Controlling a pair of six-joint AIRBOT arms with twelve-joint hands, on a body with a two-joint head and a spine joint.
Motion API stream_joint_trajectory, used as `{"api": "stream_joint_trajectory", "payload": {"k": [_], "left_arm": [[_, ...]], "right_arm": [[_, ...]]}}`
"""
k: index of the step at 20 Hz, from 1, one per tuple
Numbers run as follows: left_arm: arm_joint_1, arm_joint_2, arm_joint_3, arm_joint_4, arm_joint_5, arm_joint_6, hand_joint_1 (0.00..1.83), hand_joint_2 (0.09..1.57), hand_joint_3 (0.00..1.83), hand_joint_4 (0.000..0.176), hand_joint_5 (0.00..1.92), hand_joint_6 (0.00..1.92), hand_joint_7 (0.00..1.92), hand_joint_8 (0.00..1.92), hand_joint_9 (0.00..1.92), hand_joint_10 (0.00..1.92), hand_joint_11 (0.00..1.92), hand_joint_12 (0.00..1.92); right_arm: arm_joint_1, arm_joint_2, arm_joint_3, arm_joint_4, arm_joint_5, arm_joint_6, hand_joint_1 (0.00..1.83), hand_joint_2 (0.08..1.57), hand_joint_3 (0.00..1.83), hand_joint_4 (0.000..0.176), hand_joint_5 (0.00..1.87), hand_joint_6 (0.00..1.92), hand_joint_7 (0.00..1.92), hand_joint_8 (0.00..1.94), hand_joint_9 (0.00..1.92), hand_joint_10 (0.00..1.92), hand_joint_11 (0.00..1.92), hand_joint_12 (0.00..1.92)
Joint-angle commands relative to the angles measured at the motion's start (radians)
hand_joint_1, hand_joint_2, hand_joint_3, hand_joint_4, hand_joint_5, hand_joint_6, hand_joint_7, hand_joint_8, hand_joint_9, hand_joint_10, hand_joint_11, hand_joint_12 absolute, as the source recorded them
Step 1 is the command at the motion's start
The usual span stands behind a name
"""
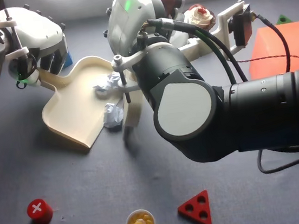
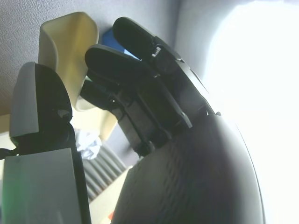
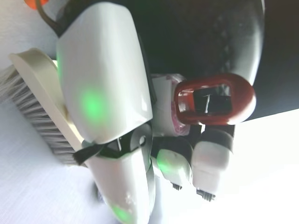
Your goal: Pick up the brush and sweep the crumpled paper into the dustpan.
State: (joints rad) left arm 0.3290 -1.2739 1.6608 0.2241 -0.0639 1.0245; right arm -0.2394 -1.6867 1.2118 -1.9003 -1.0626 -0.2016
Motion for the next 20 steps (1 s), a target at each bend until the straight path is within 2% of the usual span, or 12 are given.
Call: {"api": "stream_joint_trajectory", "payload": {"k": [1, 2, 6, 12, 15, 18, 20], "left_arm": [[-0.010, 0.013, 0.001, 0.004, -0.085, 0.011, 1.39, 1.07, 0.00, 0.000, 0.98, 0.93, 1.13, 0.65, 0.99, 1.11, 0.80, 0.92], [-0.010, 0.013, 0.001, 0.004, -0.084, 0.011, 1.39, 1.07, 0.00, 0.000, 0.98, 0.93, 1.13, 0.65, 0.99, 1.10, 0.80, 0.92], [-0.010, 0.013, 0.001, 0.004, -0.083, 0.011, 1.39, 1.07, 0.00, 0.000, 0.99, 0.90, 1.11, 0.68, 0.98, 1.12, 0.79, 0.95], [-0.010, 0.015, 0.002, 0.004, -0.083, 0.011, 1.39, 1.08, 0.00, 0.000, 0.98, 0.95, 1.11, 0.68, 0.97, 1.12, 0.79, 0.92], [-0.010, 0.015, 0.004, 0.003, -0.084, 0.011, 1.39, 1.08, 0.00, 0.000, 0.98, 0.92, 1.10, 0.70, 0.98, 1.11, 0.79, 0.92], [-0.010, 0.015, 0.006, 0.000, -0.084, 0.011, 1.39, 1.08, 0.00, 0.000, 0.98, 0.93, 1.11, 0.70, 0.97, 1.13, 0.78, 0.93], [-0.010, 0.015, 0.007, 0.000, -0.084, 0.011, 1.39, 1.08, 0.00, 0.000, 0.98, 0.94, 1.11, 0.69, 0.97, 1.12, 0.78, 0.94]], "right_arm": [[0.019, 0.003, 0.005, -0.118, -0.052, -0.001, 1.58, 1.21, 0.00, 0.176, 0.94, 1.92, 1.09, 1.94, 1.25, 1.92, 1.40, 1.92], [0.020, 0.002, 0.007, -0.128, -0.052, 0.016, 1.58, 1.21, 0.00, 0.176, 0.94, 1.92, 1.10, 1.94, 1.27, 1.92, 1.30, 1.92], [0.030, 0.001, 0.010, -0.175, -0.061, 0.098, 1.58, 1.22, 0.00, 0.176, 0.97, 1.92, 1.12, 1.94, 1.28, 1.92, 1.42, 1.92], [0.056, 0.002, 0.006, -0.254, -0.097, 0.214, 1.58, 1.21, 0.00, 0.176, 0.97, 1.92, 1.11, 1.94, 1.26, 1.92, 1.40, 1.92], [0.061, 0.025, -0.012, -0.263, -0.096, 0.189, 1.56, 1.21, 0.00, 0.176, 0.93, 1.92, 1.10, 1.94, 1.26, 1.92, 1.41, 1.92], [0.060, 0.067, -0.060, -0.171, -0.061, 0.050, 1.59, 1.20, 0.00, 0.176, 0.96, 1.92, 1.12, 1.94, 1.29, 1.92, 1.41, 1.92], [0.050, 0.086, -0.087, -0.139, -0.045, 0.004, 1.59, 1.21, 0.00, 0.176, 0.96, 1.92, 1.12, 1.94, 1.28, 1.92, 1.42, 1.92]]}}
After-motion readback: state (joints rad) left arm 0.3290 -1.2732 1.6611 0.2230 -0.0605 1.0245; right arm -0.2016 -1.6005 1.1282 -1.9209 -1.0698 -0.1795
